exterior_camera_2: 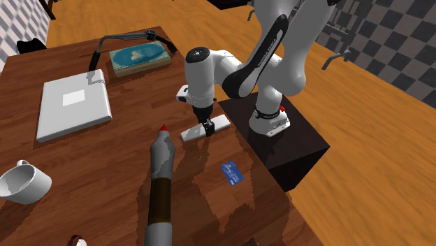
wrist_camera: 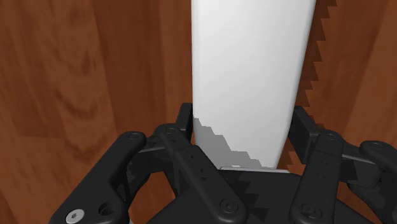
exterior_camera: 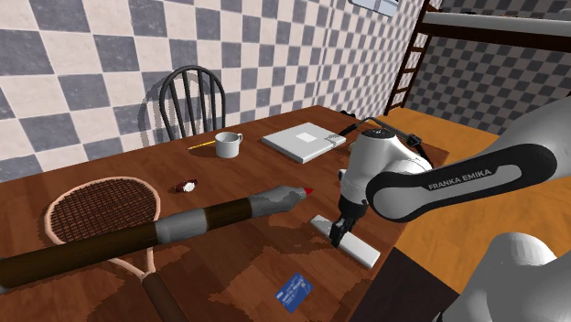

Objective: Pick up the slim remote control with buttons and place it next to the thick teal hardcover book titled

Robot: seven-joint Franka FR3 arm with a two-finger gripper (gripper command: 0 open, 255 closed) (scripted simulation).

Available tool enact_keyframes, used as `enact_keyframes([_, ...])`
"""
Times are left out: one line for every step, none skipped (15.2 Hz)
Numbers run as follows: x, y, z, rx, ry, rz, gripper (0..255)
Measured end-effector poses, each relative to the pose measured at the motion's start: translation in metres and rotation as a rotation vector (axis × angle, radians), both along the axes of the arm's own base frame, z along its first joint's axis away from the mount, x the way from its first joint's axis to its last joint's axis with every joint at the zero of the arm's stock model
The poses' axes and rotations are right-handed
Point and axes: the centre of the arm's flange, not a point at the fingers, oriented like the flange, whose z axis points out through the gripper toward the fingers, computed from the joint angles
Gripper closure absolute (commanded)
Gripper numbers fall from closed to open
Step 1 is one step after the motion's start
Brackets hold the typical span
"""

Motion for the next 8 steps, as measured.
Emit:
enact_keyframes([0.0, 0.0, 0.0, 0.0, 0.0, 0.0, 255])
enact_keyframes([0.0, 0.0, 0.0, 0.0, 0.0, 0.0, 255])
enact_keyframes([0.0, 0.0, 0.0, 0.0, 0.0, 0.0, 255])
enact_keyframes([0.0, 0.0, 0.0, 0.0, 0.0, 0.0, 255])
enact_keyframes([0.0, 0.0, 0.0, 0.0, 0.0, 0.0, 255])
enact_keyframes([0.0, 0.0, 0.0, 0.0, 0.0, 0.0, 255])
enact_keyframes([0.0, 0.0, 0.0, 0.0, 0.0, 0.0, 255])
enact_keyframes([-0.0001, 0.0001, 0.0025, 0.0, 0.0, 0.0, 255])
